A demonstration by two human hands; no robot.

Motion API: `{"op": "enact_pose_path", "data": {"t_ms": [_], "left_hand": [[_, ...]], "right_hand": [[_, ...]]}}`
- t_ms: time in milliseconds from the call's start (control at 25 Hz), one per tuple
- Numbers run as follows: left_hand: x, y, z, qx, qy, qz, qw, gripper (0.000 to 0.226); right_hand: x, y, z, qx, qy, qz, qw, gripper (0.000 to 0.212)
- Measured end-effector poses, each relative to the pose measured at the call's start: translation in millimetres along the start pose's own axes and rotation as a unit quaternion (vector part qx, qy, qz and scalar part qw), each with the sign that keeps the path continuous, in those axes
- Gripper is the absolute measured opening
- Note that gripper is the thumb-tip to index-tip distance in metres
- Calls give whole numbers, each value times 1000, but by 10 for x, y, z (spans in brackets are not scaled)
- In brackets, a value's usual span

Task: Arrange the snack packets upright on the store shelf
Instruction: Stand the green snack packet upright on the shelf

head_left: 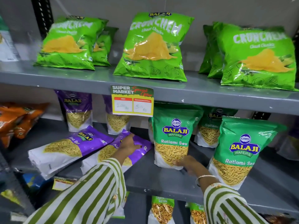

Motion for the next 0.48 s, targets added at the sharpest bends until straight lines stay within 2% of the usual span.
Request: {"op": "enact_pose_path", "data": {"t_ms": [40, 80, 120, 160, 240, 320, 360, 400, 480], "left_hand": [[10, -169, -155, -21, -1, 6, 1000, 51], [37, -324, -320, -39, -6, 6, 999, 39], [47, -453, -504, -59, -17, 4, 998, 34], [42, -551, -704, -85, -32, -1, 996, 38], [68, -654, -1146, -114, -71, -41, 990, 51], [67, -499, -1514, -47, -94, -127, 986, 59], [90, -347, -1667, 37, -115, -189, 974, 59], [108, -217, -1773, 127, -130, -243, 953, 54], [98, -61, -1858, 234, -130, -288, 919, 34]], "right_hand": [[102, 77, 36, -7, 39, -20, 999, 25], [176, 164, 86, -3, 69, -36, 997, 28], [244, 261, 101, 6, 94, -40, 995, 45], [322, 415, 111, 13, 119, -48, 992, 54], [416, 866, 65, 22, 124, -59, 990, 54], [582, 1422, -103, -28, 99, -87, 991, 46], [641, 1701, -146, -67, 97, -106, 987, 45], [738, 1944, -188, -106, 101, -115, 983, 44], [853, 2353, -201, -195, 112, -145, 964, 40]]}}
Point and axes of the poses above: each hand's wrist, its own x-axis away from the middle knuckle, its own y-axis out of the palm, z = x × y, the point moved 10 cm from there along -x, towards the middle knuckle, and after that the axes turned 13 degrees about -x, right-handed, at the moved point
